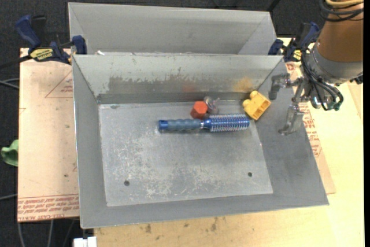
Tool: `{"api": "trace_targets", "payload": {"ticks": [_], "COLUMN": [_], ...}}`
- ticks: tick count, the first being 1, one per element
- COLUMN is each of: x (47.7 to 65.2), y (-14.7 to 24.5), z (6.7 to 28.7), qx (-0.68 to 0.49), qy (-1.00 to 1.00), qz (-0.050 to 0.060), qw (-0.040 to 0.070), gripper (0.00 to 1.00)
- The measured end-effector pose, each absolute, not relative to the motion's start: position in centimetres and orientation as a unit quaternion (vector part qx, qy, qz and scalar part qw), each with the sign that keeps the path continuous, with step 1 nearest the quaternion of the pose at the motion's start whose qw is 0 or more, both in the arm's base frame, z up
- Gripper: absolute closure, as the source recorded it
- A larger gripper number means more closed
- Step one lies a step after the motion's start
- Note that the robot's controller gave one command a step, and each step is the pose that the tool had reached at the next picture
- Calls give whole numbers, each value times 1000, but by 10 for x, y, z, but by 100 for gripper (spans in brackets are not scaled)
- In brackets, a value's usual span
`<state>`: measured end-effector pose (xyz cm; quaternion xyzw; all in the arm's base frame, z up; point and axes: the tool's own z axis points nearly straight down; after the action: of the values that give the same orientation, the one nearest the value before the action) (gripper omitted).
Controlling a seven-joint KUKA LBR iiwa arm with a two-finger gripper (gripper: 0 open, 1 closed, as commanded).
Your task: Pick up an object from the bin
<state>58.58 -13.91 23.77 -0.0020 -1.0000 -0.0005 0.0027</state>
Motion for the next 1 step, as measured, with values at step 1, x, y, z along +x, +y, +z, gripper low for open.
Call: {"api": "trace_targets", "payload": {"ticks": [1], "x": [611], "y": [-78], "z": [80], "qx": [126], "qy": [-992], "qz": [-1], "qw": [0], "gripper": [0]}}
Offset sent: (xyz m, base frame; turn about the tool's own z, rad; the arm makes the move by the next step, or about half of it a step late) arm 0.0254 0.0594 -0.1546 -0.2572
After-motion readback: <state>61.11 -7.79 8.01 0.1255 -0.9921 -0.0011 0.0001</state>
